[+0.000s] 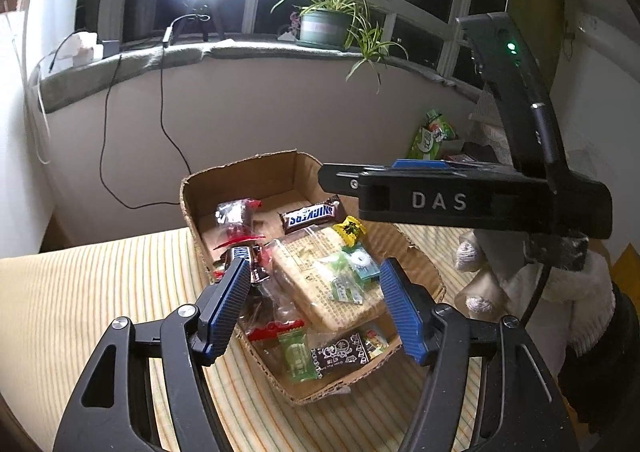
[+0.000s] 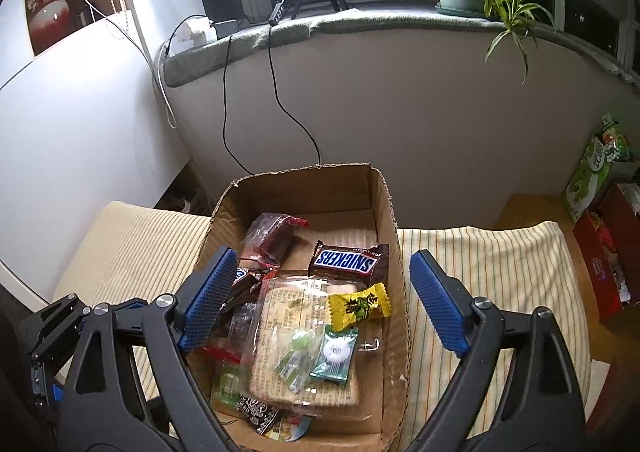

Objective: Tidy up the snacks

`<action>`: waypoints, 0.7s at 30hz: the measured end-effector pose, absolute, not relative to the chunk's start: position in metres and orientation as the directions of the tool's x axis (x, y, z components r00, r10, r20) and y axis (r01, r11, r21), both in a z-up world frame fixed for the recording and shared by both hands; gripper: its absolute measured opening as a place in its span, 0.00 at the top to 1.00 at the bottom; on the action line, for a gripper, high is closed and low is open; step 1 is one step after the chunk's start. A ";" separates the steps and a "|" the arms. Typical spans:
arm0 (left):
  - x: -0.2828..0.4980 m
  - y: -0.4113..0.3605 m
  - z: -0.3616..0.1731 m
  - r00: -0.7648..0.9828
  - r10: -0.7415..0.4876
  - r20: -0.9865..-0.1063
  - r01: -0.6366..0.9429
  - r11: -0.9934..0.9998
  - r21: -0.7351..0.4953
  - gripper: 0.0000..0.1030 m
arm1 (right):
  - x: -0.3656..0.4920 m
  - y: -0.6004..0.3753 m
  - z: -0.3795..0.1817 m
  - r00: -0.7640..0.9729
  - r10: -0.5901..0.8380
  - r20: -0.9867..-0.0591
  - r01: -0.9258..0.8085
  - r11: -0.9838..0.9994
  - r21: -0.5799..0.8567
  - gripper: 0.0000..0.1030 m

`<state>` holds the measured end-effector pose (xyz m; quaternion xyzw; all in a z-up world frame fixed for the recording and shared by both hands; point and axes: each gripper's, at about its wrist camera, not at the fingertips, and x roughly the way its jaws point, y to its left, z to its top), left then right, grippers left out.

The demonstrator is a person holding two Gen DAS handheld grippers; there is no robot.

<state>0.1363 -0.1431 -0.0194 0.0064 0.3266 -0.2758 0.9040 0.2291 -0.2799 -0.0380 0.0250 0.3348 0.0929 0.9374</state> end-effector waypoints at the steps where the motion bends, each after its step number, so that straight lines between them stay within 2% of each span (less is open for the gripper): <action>1: 0.135 -0.142 -0.019 0.635 -0.495 -0.593 0.502 0.848 -0.169 0.35 | 0.227 -0.279 -0.037 0.763 0.185 -0.620 -0.156 0.983 0.101 0.10; 8: 0.126 -0.135 -0.017 0.648 -0.488 -0.585 0.491 0.855 -0.169 0.35 | 0.206 -0.273 -0.033 0.787 0.159 -0.595 -0.151 0.986 0.064 0.09; 14: 0.116 -0.125 -0.013 0.668 -0.473 -0.574 0.471 0.866 -0.165 0.35 | 0.185 -0.275 -0.032 0.801 0.164 -0.576 -0.140 0.986 0.086 0.09; 17: 0.111 -0.119 -0.012 0.676 -0.463 -0.573 0.455 0.874 -0.169 0.30 | 0.173 -0.275 -0.032 0.808 0.166 -0.565 -0.140 0.986 0.090 0.09; 21: 0.102 -0.112 -0.013 0.688 -0.447 -0.571 0.432 0.885 -0.172 0.30 | 0.158 -0.273 -0.034 0.817 0.158 -0.555 -0.140 0.987 0.076 0.09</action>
